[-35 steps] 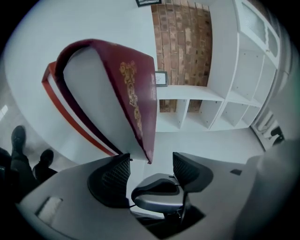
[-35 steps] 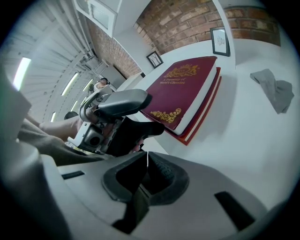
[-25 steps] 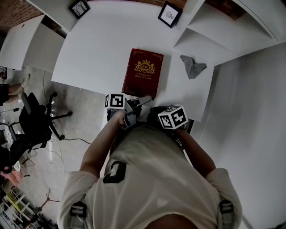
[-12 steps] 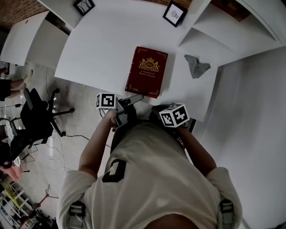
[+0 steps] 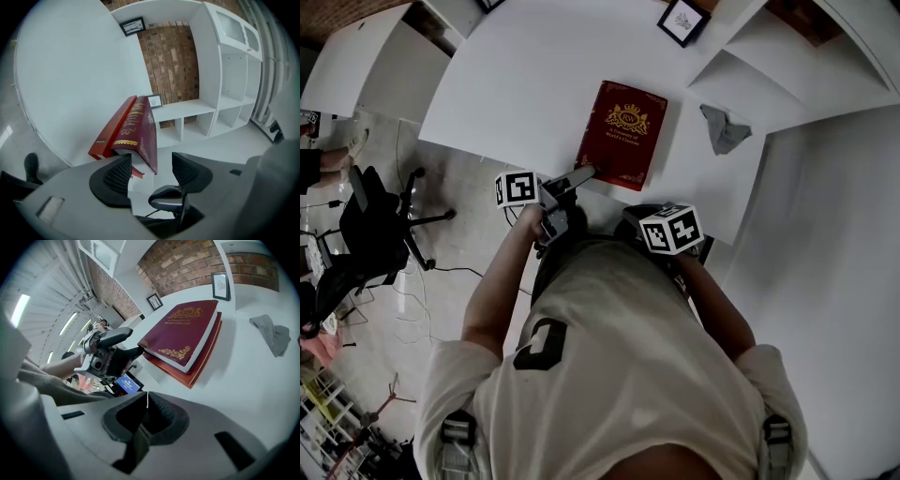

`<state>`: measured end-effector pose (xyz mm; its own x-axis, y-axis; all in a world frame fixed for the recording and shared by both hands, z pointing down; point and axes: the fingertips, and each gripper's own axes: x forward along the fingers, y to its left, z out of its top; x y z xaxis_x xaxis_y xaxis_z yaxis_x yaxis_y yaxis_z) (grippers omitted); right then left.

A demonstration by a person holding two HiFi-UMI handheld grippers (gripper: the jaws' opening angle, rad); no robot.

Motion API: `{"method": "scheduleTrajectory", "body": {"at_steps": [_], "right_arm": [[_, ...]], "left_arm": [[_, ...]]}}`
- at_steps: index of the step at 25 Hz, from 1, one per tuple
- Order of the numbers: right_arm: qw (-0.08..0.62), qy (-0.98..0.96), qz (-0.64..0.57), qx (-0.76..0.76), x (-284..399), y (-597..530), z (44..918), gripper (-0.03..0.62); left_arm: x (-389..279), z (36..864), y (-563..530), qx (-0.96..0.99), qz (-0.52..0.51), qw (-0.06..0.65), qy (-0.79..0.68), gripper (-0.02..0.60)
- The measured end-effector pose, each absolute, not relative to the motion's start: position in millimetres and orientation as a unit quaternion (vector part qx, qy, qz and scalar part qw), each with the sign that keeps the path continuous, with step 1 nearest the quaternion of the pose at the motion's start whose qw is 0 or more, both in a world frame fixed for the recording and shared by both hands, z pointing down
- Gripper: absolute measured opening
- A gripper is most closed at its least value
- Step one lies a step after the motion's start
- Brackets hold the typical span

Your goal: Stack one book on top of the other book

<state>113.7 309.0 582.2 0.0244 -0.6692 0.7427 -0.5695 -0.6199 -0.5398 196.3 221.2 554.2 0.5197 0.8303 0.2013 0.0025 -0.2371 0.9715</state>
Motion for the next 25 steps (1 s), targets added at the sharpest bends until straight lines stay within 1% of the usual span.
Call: {"method": "scheduleTrajectory", "body": {"at_steps": [4, 8, 10, 16, 19, 21, 23, 25], "right_arm": [[0.041, 0.426, -0.546, -0.72, 112, 302, 581, 0.005], [0.043, 0.428, -0.534, -0.728, 111, 291, 574, 0.005], [0.056, 0.439, -0.519, -0.731, 113, 282, 566, 0.005], [0.142, 0.453, -0.47, -0.744, 131, 248, 527, 0.005], [0.213, 0.458, -0.44, -0.742, 141, 231, 501, 0.005], [0.274, 0.46, -0.422, -0.731, 145, 220, 482, 0.005], [0.345, 0.457, -0.409, -0.711, 145, 210, 463, 0.005], [0.404, 0.458, -0.394, -0.687, 142, 200, 447, 0.005]], "left_arm": [[186, 553, 220, 0.681, 0.399, 0.523, 0.321, 0.264], [182, 541, 186, 0.688, 0.365, 0.546, 0.309, 0.264], [180, 533, 164, 0.704, 0.353, 0.534, 0.307, 0.264], [161, 513, 119, 0.767, 0.349, 0.431, 0.324, 0.264], [154, 504, 117, 0.793, 0.345, 0.361, 0.349, 0.257], [150, 494, 116, 0.81, 0.331, 0.314, 0.369, 0.172], [147, 485, 115, 0.82, 0.317, 0.278, 0.388, 0.039], [146, 480, 114, 0.823, 0.313, 0.254, 0.4, 0.012]]}}
